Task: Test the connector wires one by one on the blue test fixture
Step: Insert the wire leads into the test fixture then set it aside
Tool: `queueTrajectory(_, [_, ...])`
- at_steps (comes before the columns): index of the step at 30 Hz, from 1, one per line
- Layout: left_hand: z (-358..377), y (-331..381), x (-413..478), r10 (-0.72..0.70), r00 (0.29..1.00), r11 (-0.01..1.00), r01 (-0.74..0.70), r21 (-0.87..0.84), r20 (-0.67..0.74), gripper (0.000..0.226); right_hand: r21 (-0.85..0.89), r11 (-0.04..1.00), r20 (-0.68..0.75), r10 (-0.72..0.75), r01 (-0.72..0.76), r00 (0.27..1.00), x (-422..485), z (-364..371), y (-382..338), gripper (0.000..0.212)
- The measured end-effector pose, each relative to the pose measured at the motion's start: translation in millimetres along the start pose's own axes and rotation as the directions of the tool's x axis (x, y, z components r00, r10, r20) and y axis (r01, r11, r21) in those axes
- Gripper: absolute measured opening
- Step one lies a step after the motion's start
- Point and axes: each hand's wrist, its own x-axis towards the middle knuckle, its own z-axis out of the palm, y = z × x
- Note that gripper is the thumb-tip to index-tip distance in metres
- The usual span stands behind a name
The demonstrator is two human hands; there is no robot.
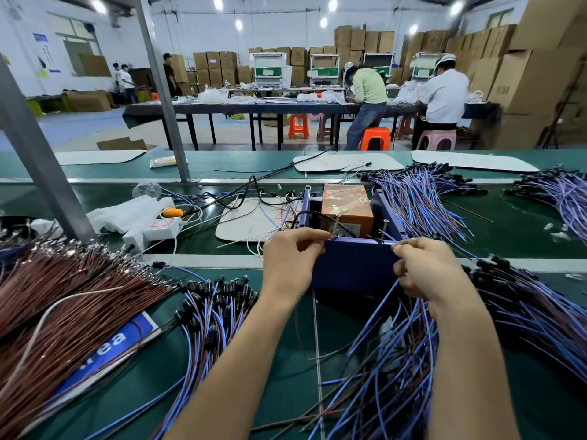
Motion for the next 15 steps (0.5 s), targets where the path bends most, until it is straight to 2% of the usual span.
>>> queueTrajectory(5, [1.2,1.7,-2.2,0.102,0.994,0.984,-0.093,0.15,-0.049,0.025,0.119,0.989,-0.068,-0.085,0.092,0.994,-4.5,-12.0,-4.6,0.021])
queueTrajectory(9, [1.4,3.3,-2.0,0.14,0.989,0.971,-0.126,0.205,-0.055,0.028,0.126,0.983,-0.073,-0.122,0.13,0.99,-6.3,-15.9,-4.9,0.02])
queueTrajectory(15, [2.0,5.1,-0.5,0.125,0.991,0.968,-0.112,0.225,-0.041,0.026,0.096,0.98,-0.096,-0.166,0.175,0.982,-0.6,-19.7,0.8,0.025])
